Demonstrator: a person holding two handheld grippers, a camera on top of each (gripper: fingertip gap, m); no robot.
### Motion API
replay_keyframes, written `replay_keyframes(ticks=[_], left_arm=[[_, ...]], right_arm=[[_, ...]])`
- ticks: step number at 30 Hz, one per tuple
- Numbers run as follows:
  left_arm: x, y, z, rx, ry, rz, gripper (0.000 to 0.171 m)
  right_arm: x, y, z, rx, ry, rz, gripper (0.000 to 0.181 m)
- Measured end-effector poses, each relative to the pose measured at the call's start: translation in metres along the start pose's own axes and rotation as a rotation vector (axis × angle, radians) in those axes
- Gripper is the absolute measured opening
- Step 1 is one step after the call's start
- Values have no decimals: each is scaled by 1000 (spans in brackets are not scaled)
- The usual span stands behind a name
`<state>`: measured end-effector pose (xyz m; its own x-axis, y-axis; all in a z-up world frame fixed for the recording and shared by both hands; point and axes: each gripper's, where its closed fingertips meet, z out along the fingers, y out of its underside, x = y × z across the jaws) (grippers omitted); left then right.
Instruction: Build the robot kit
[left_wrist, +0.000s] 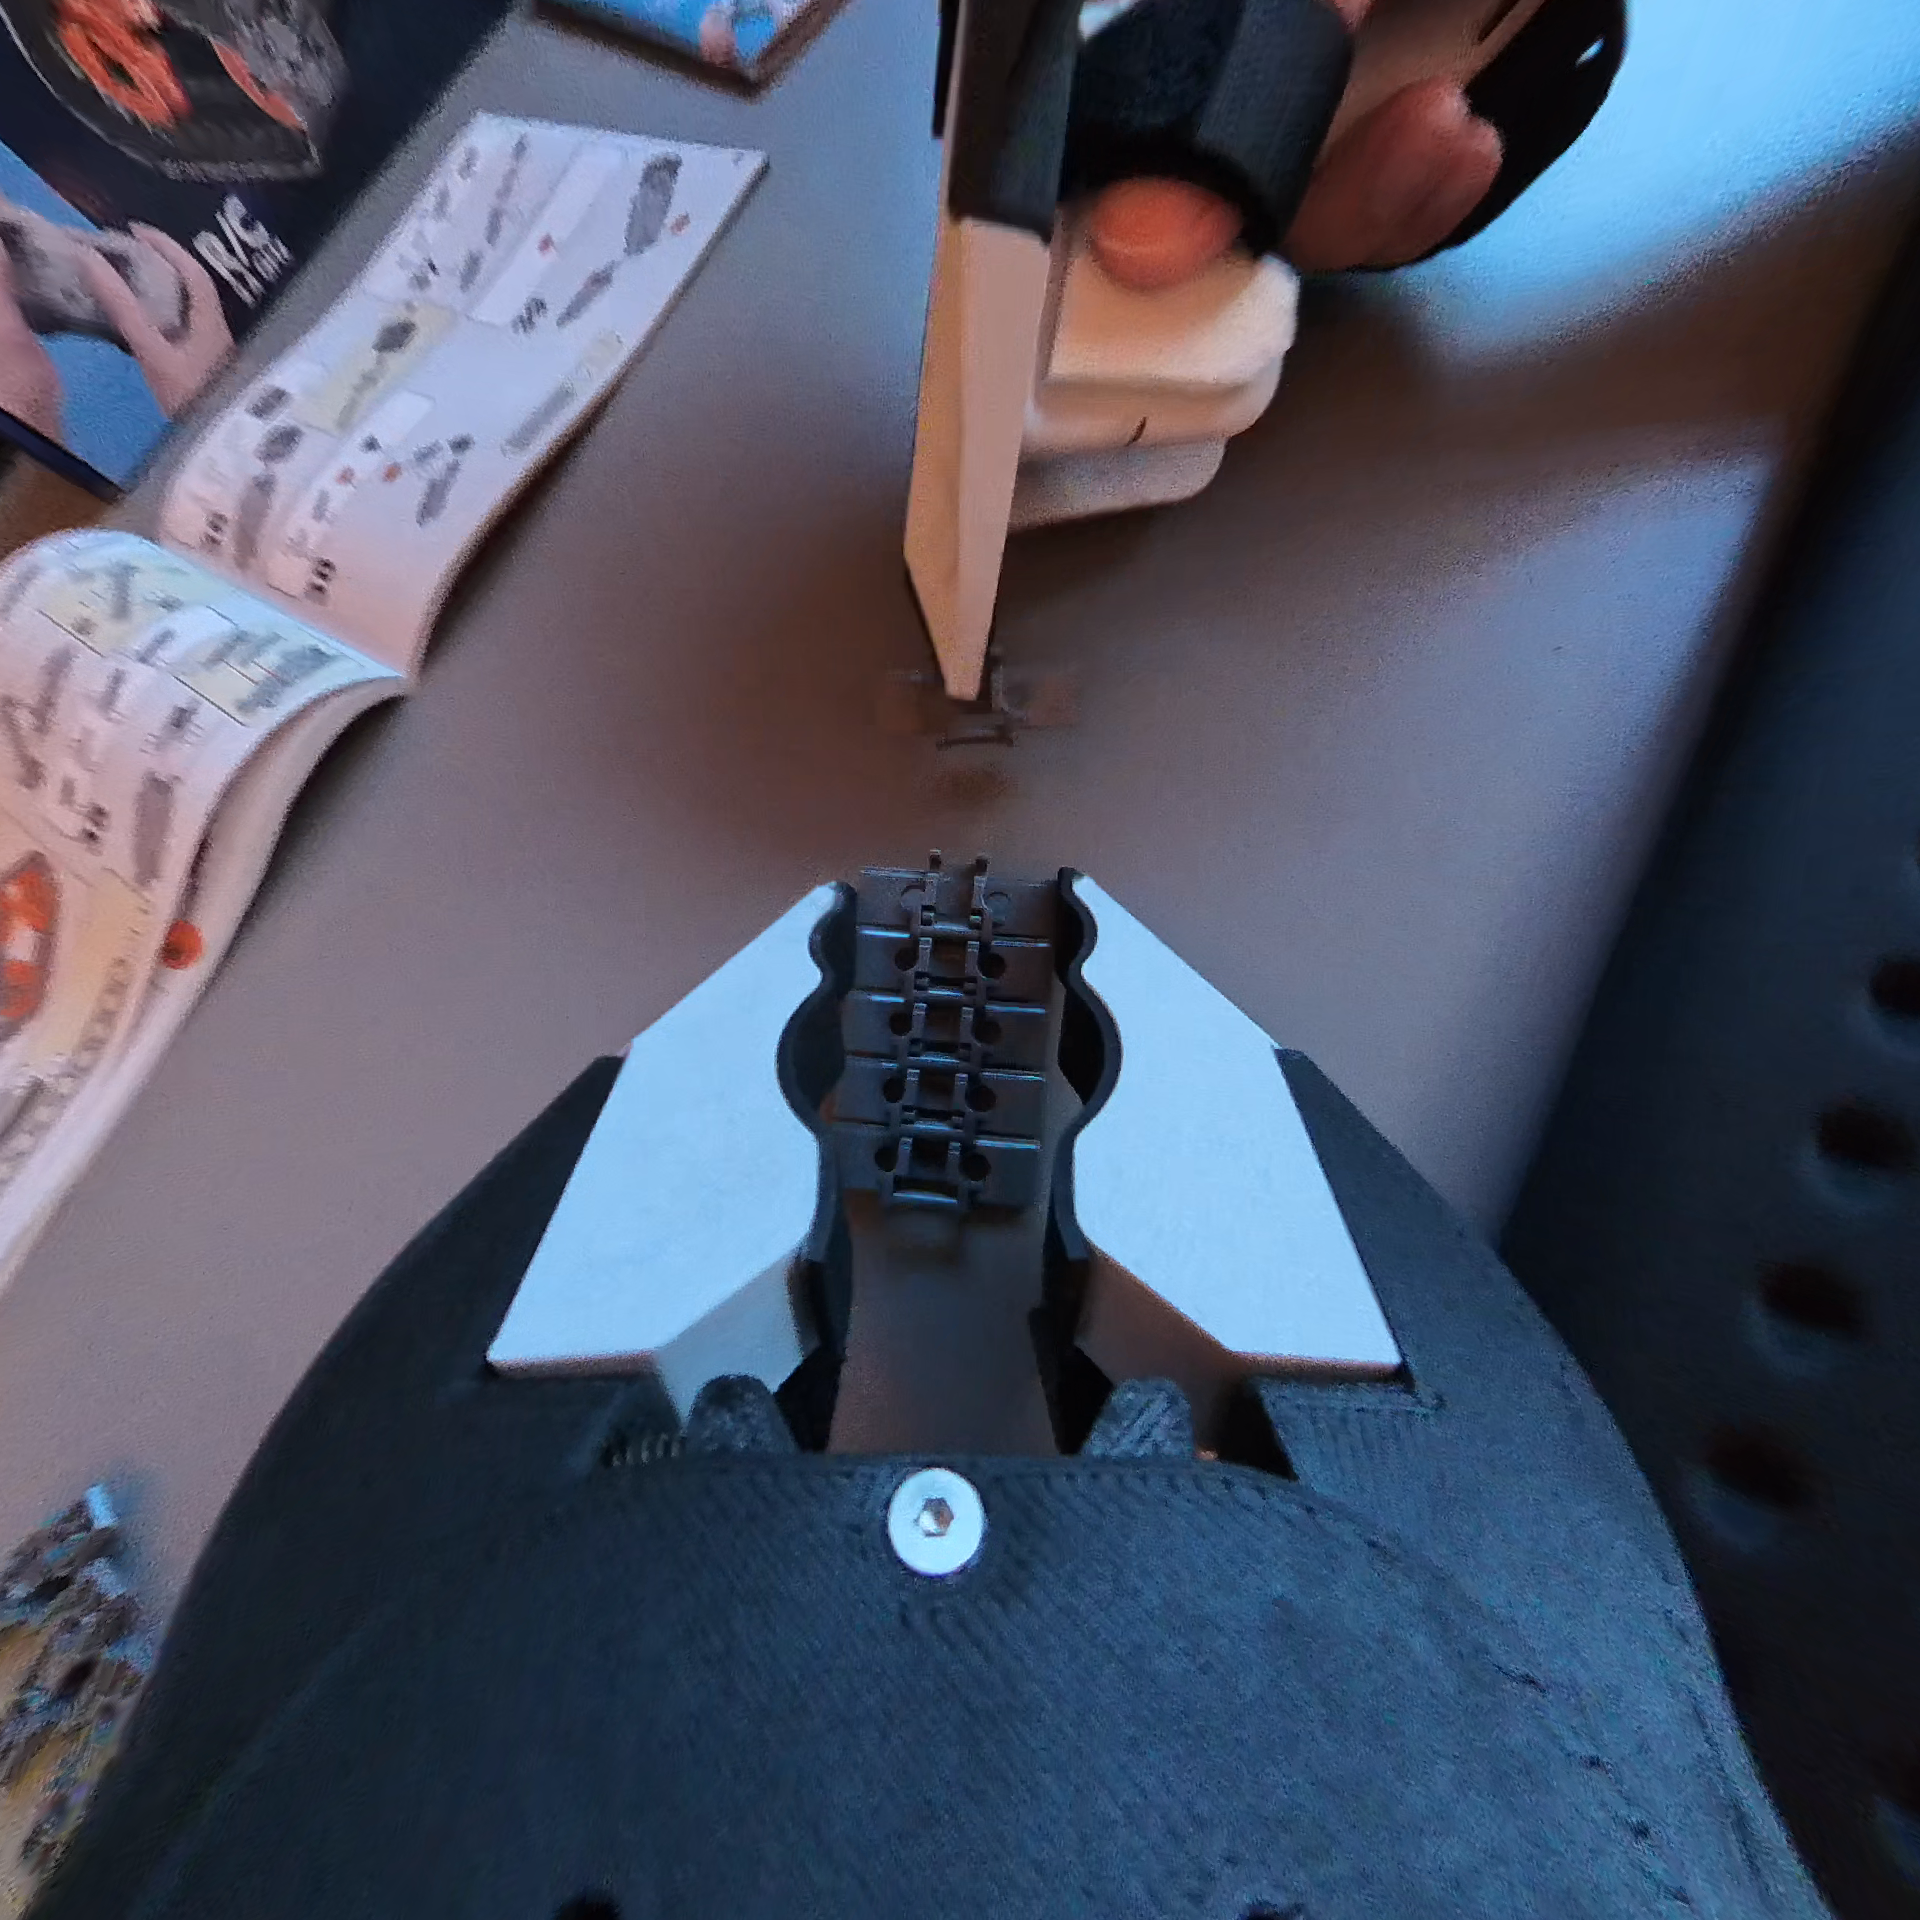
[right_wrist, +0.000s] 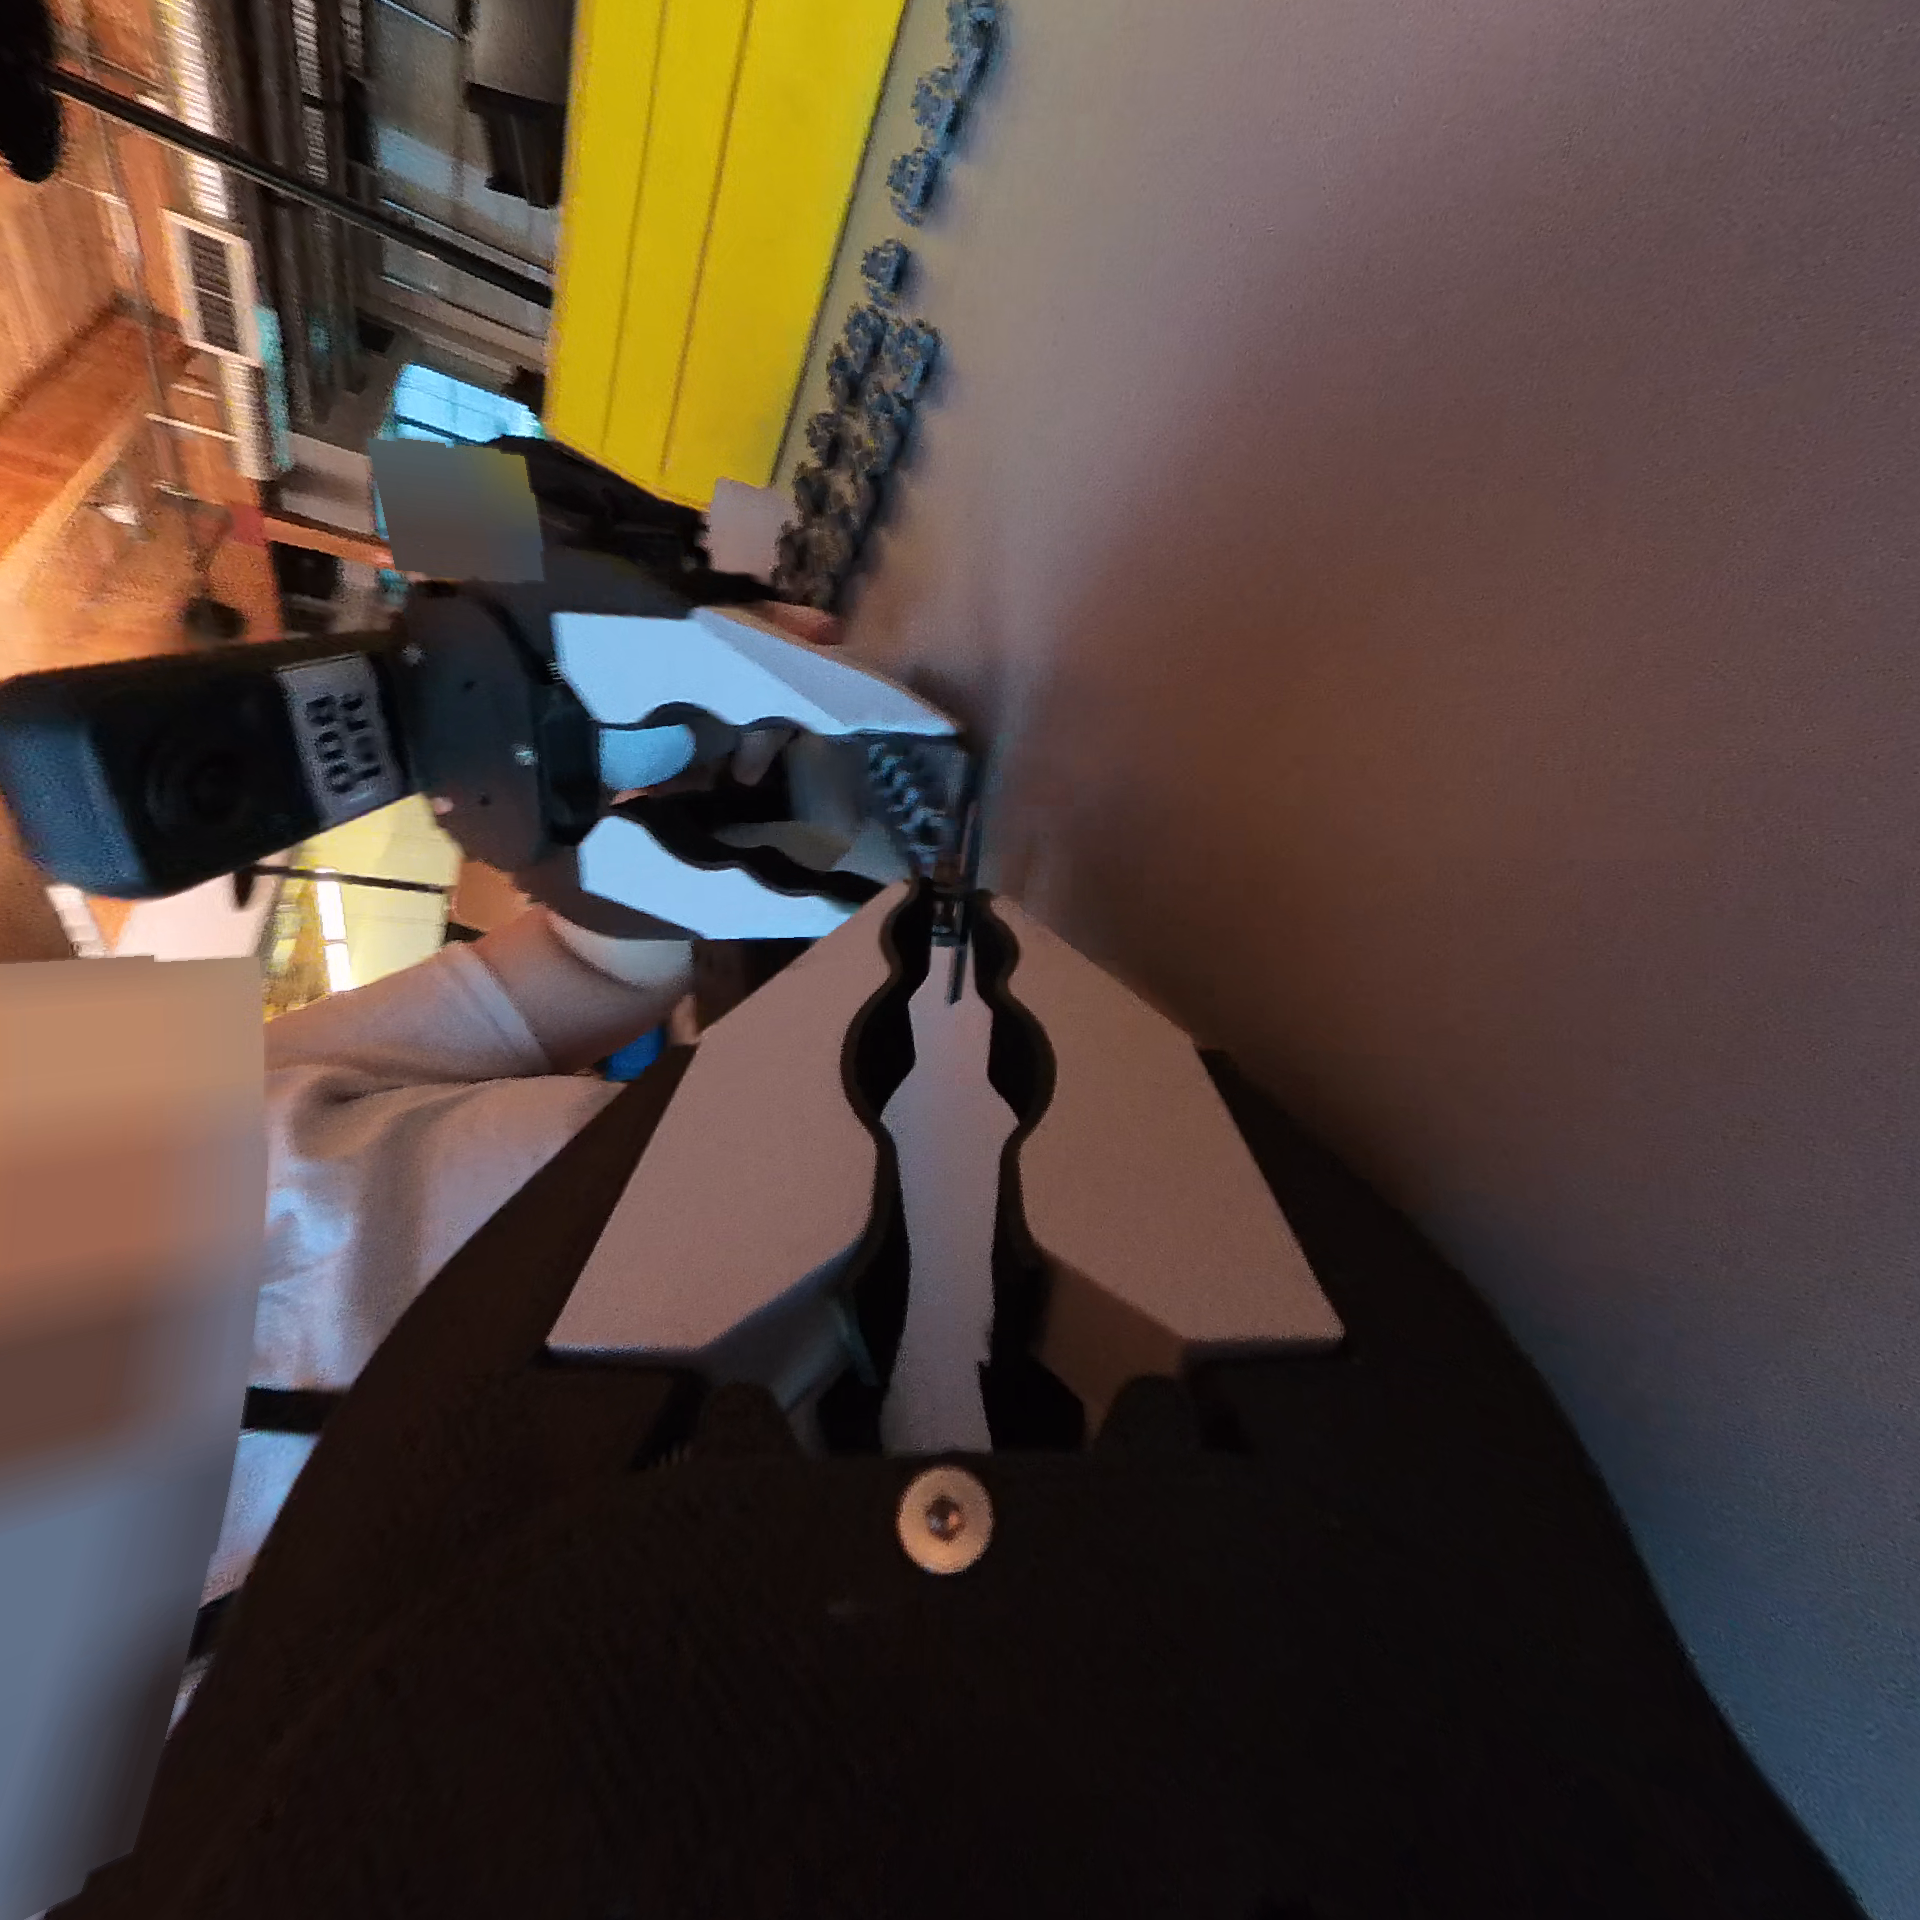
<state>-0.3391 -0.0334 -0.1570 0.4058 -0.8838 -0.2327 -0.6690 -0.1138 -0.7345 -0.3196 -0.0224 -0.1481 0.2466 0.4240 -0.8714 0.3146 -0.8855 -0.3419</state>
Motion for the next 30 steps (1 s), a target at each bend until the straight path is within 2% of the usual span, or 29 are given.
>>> replay_keyframes(ticks=[5,7,9,10,12,14,17,20,21,23,25,26,27,28,30], left_arm=[[-4,-27,-20,159,-80,42,37],[-6,-30,-23,184,-98,40,37],[-8,-33,-25,198,-113,41,37],[-9,-34,-26,210,-123,45,37],[-9,-38,-28,229,-132,62,37],[-8,-40,-29,236,-138,70,37],[-7,-42,-29,244,-146,91,37],[-6,-45,-30,253,-157,112,37],[-6,-43,-29,248,-155,115,37],[-2,-45,-29,267,-117,99,37],[-1,-46,-30,297,-50,17,36],[-5,-47,-33,318,-20,-44,41],[-7,-48,-37,344,30,-113,45],[-6,-47,-41,369,103,-186,37],[-1,-45,-46,384,264,-317,37]], right_arm=[[11,4,-1,-34,208,-151,9],[10,2,-5,-29,240,-188,17],[6,-7,-11,21,267,-237,33],[0,-15,-15,62,275,-287,33],[-25,-26,-15,145,230,-398,33],[-46,-26,-7,180,122,-386,31],[-53,-11,10,106,-14,-255,32],[-43,-8,14,85,0,-235,26],[-49,-7,13,78,-42,-242,9],[-51,-3,12,43,-49,-264,5],[-50,3,11,4,-35,-324,5],[-49,5,10,-17,-26,-354,6],[-52,6,9,-18,-34,-390,6],[-55,6,8,-13,-44,-422,6],[-58,5,7,-13,-43,-481,6]])
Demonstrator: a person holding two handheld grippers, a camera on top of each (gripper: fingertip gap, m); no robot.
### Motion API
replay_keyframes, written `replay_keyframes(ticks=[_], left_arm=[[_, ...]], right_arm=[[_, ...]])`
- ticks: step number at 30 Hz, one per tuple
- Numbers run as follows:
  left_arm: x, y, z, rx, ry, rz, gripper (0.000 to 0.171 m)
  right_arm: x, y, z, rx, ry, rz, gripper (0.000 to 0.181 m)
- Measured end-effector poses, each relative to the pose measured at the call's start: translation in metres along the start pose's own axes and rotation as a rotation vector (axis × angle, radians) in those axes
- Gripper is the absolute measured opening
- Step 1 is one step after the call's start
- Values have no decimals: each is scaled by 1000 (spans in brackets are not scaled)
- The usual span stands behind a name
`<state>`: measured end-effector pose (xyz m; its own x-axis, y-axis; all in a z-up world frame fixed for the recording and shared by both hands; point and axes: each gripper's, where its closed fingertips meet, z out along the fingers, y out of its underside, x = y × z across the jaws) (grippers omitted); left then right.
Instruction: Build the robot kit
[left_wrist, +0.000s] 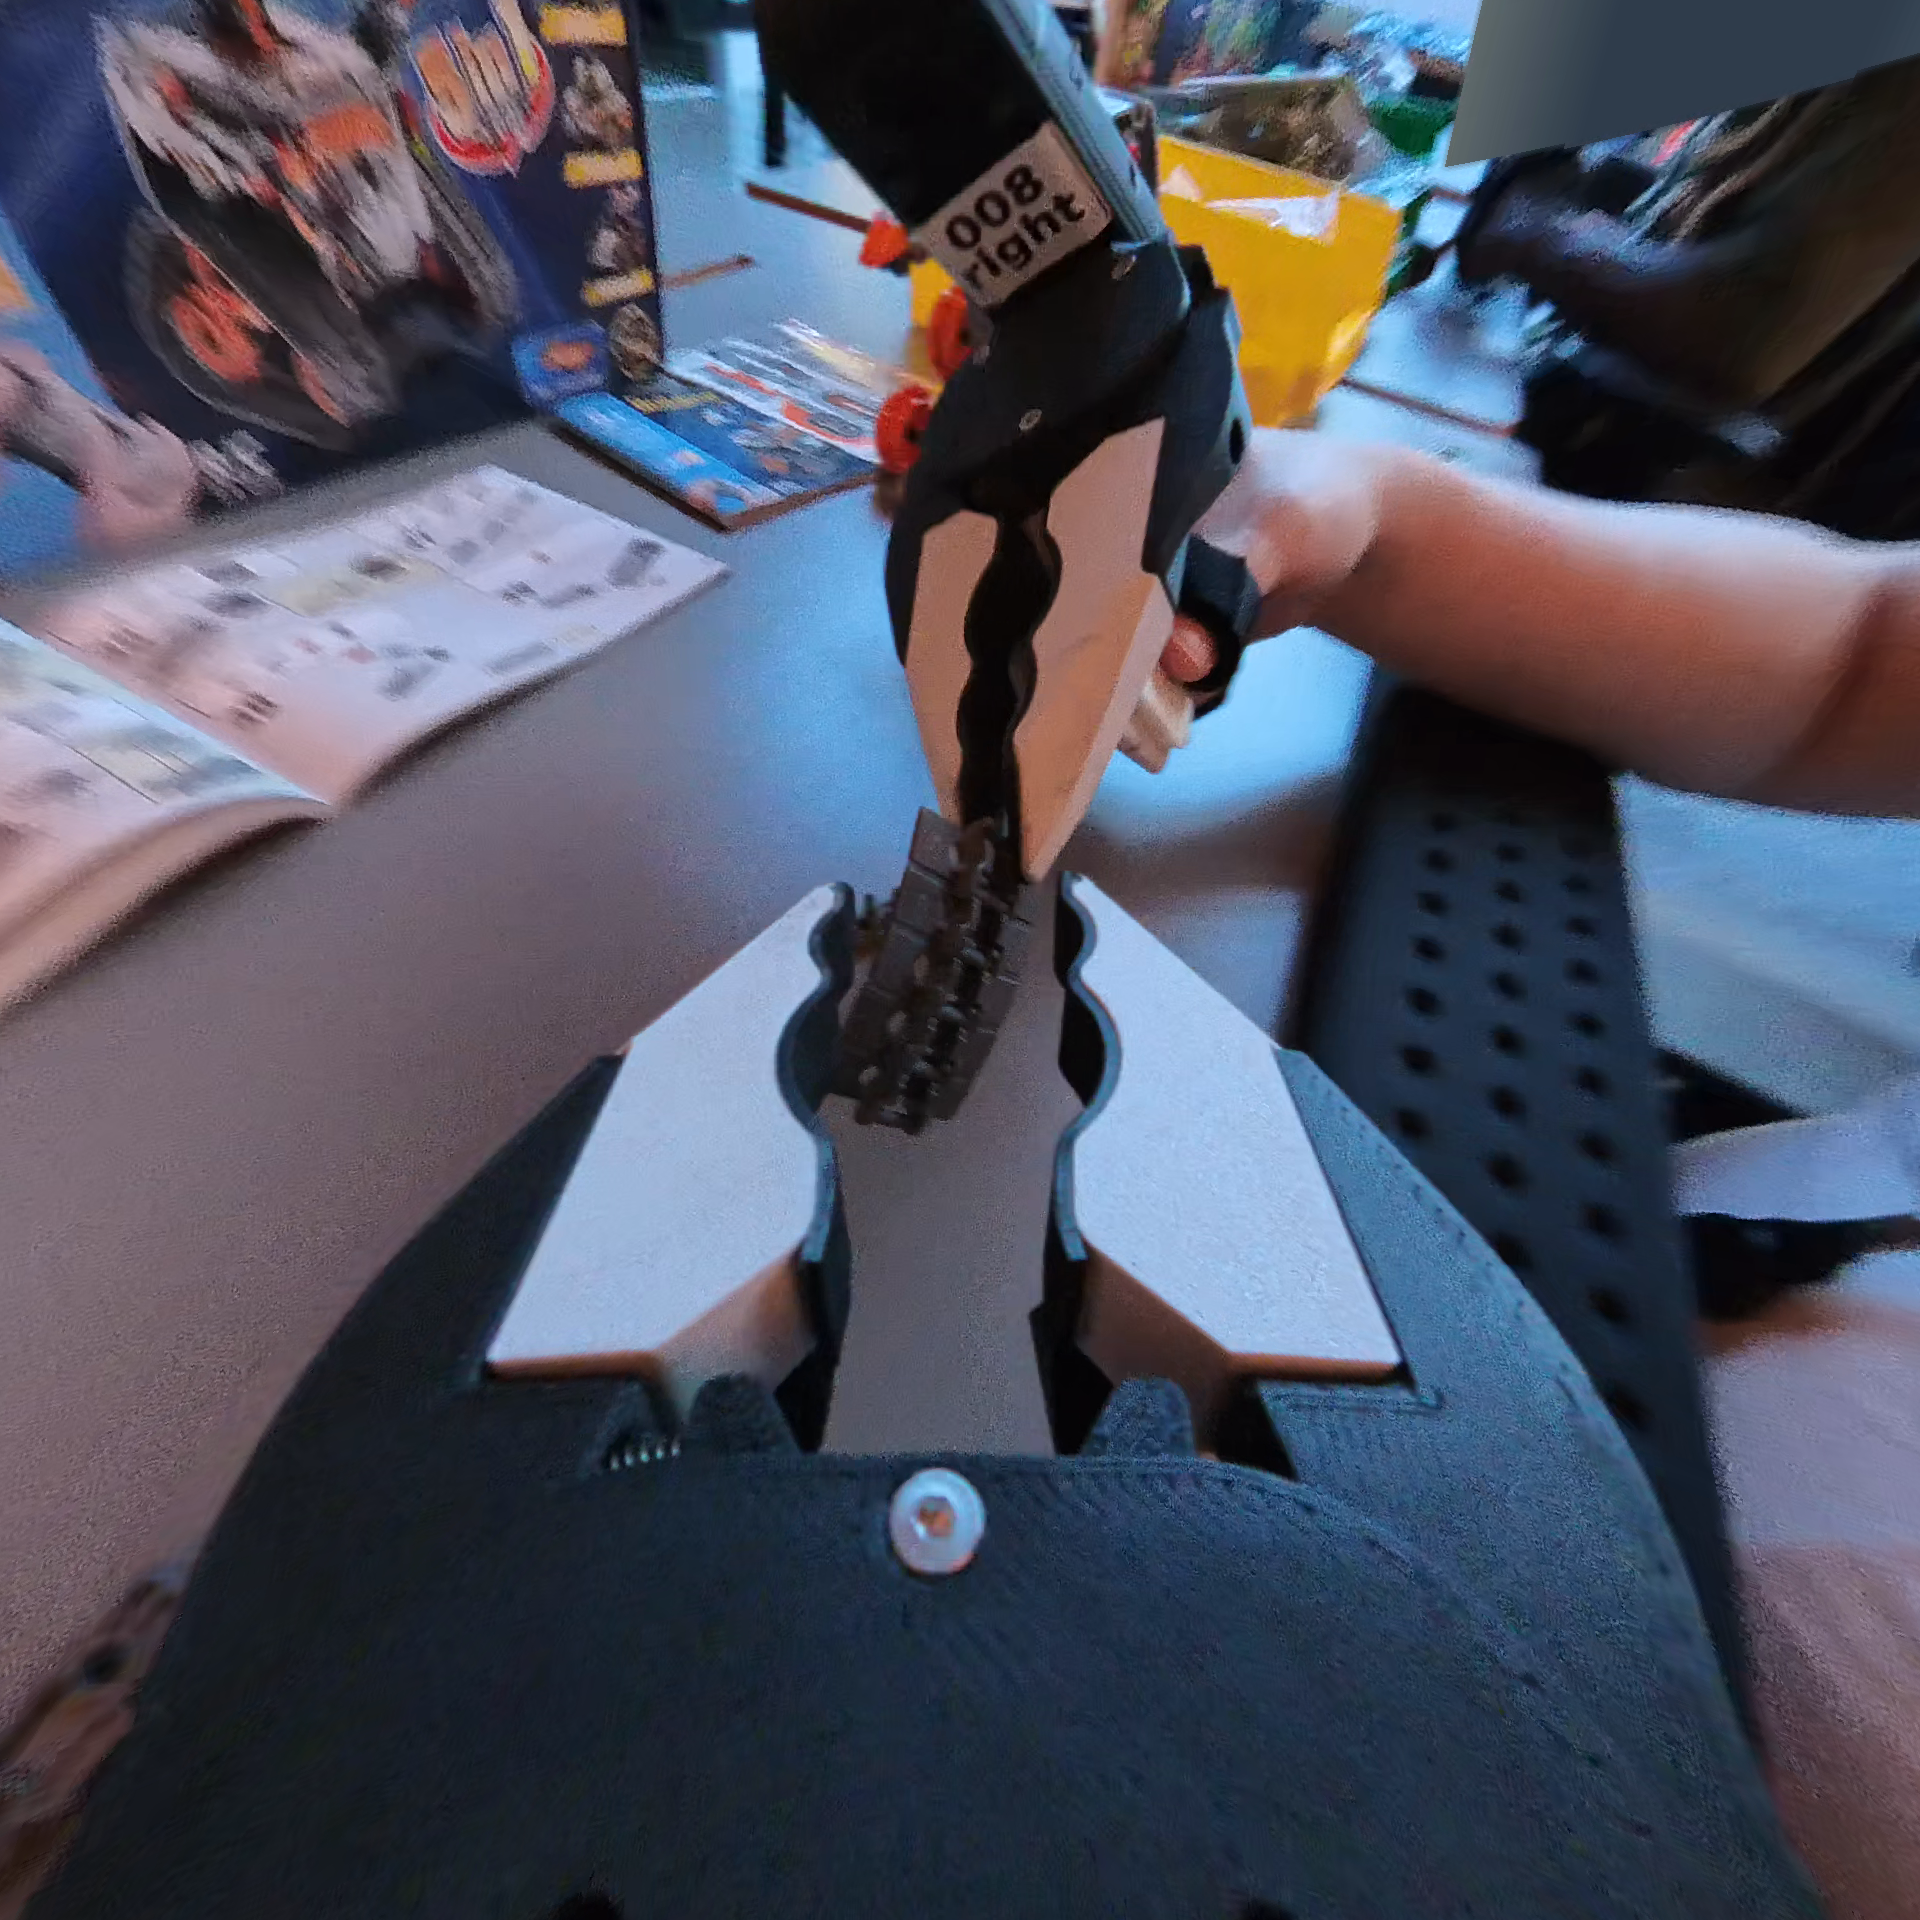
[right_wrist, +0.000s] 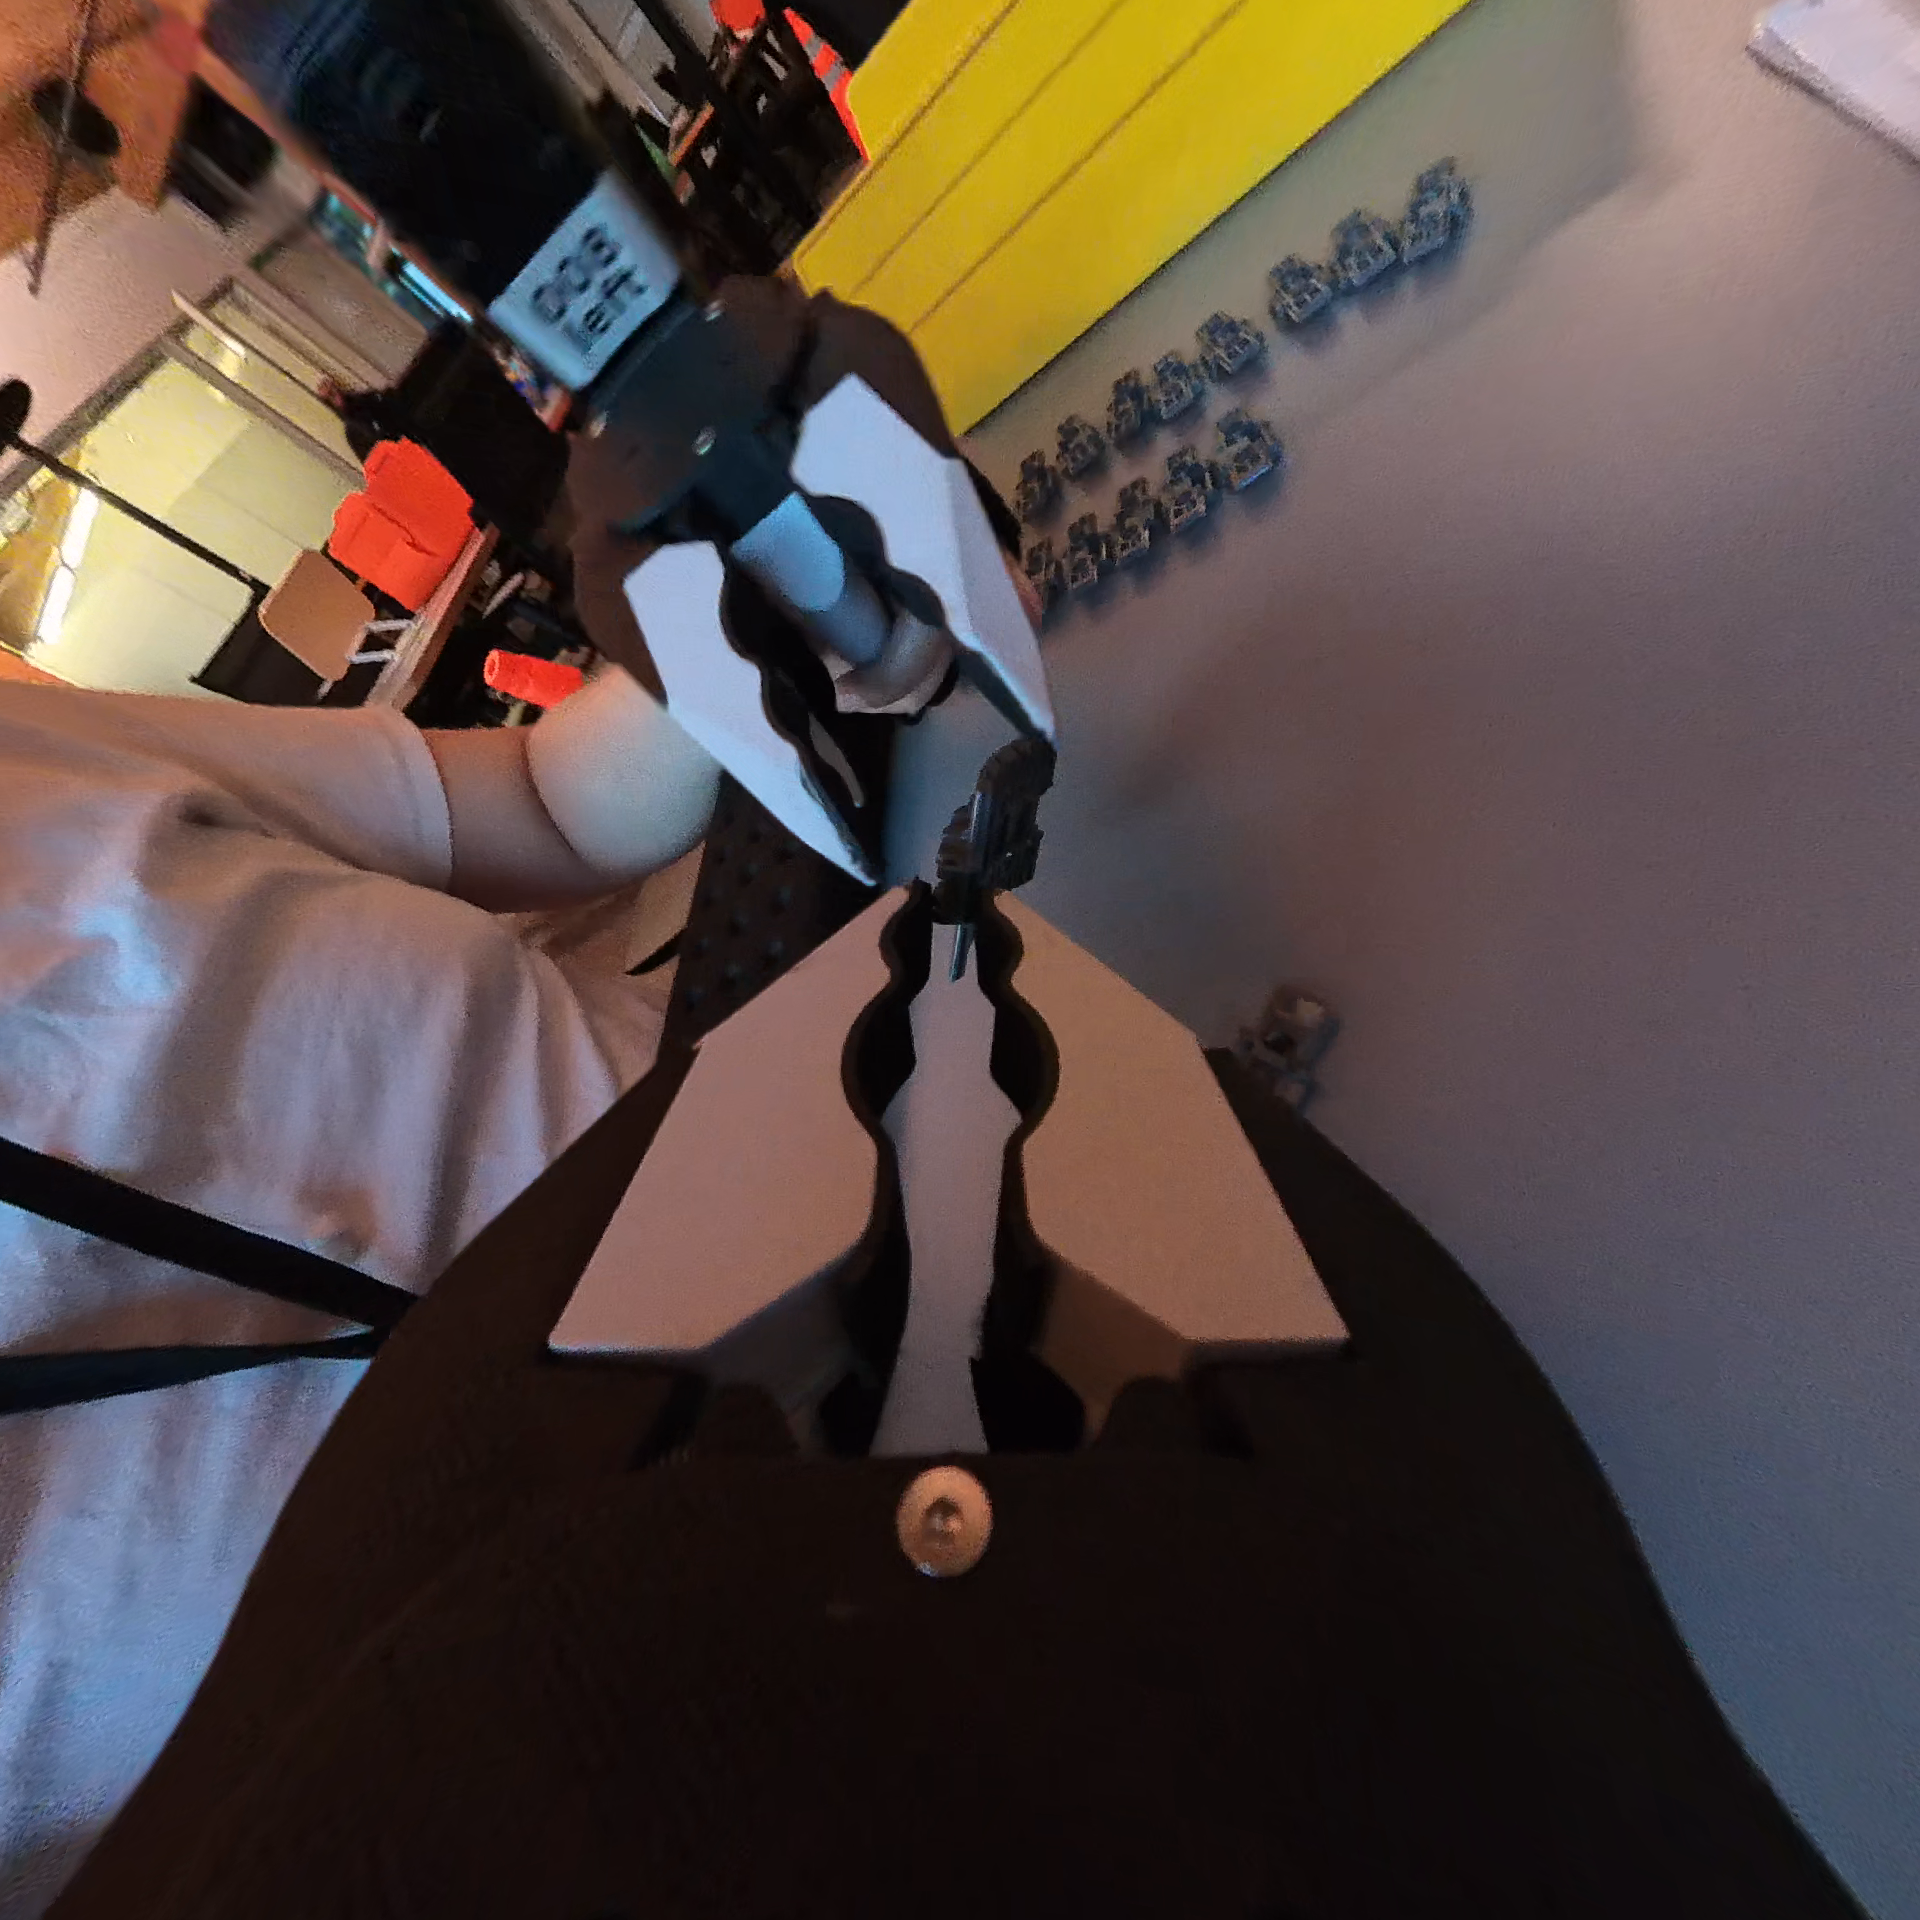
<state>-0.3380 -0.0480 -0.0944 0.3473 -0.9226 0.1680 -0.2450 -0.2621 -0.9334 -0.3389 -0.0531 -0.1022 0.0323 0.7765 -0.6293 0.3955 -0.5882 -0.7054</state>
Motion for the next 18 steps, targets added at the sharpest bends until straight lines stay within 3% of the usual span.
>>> replay_keyframes(ticks=[3,5,9,14,18], left_arm=[[6,6,-1,-24,114,-129,38],[11,6,0,-35,157,-137,29],[16,9,-1,-66,191,-139,10],[9,3,-6,-18,177,-212,5],[14,-4,-9,23,238,-285,5]], right_arm=[[-4,3,2,-25,-1,-71,6],[-6,6,5,-42,-2,-114,6],[-11,8,9,-56,-6,-162,6],[-9,-1,3,9,-11,-154,19],[-10,0,2,3,-35,-161,0]])
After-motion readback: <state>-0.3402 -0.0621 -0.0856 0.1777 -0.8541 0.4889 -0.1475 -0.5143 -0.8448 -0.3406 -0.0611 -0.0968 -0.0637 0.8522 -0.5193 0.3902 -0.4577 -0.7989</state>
